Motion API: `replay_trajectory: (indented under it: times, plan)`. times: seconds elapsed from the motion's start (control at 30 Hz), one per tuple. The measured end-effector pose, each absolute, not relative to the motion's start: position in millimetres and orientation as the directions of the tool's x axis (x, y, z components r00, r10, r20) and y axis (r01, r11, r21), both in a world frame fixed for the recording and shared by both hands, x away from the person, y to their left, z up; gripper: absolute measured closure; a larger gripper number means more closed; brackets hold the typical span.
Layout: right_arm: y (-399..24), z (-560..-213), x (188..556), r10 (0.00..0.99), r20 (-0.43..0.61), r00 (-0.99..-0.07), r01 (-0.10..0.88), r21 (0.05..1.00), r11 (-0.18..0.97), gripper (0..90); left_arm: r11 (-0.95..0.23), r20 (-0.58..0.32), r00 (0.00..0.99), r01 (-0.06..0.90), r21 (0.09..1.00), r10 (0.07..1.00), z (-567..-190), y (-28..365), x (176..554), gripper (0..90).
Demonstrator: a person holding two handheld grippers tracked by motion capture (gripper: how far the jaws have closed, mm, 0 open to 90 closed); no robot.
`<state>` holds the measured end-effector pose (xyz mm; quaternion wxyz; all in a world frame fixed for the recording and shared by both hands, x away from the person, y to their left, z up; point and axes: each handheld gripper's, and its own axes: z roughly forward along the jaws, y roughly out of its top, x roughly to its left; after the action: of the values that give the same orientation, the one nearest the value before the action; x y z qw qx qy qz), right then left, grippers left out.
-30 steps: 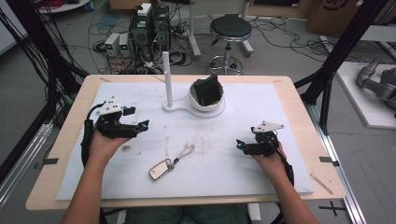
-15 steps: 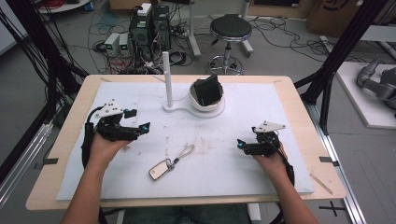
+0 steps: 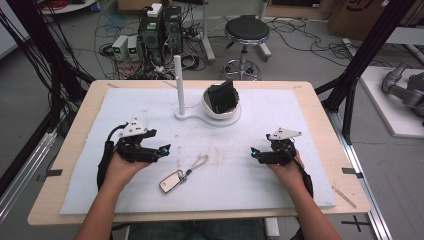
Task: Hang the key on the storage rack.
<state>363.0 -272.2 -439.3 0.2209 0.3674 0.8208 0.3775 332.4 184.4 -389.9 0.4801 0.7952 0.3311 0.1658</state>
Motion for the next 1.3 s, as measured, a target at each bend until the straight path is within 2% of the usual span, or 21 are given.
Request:
replay_trajectory:
  times: [0.57, 0.97, 1.3]
  plan:
    - [-271.8, -439.9, 364.2, 0.767, -0.084, -0.636, 0.437, 0.780, 0.448, 18.3, -0.453, -0.047, 0.797, 0.390, 0.802, 0.602, -419.3, 126.5, 321.7, 21.4]
    - [-270.5, -440.4, 364.1, 0.767, -0.085, -0.636, 0.440, 0.776, 0.451, 18.3, -0.525, -0.037, 0.822, 0.397, 0.753, 0.568, -434.6, 105.8, 319.3, 23.0]
    - [-270.2, -440.7, 364.3, 0.764, -0.082, -0.640, 0.442, 0.774, 0.453, 18.3, -0.585, -0.023, 0.836, 0.402, 0.705, 0.548, -442.2, 98.3, 319.2, 46.9]
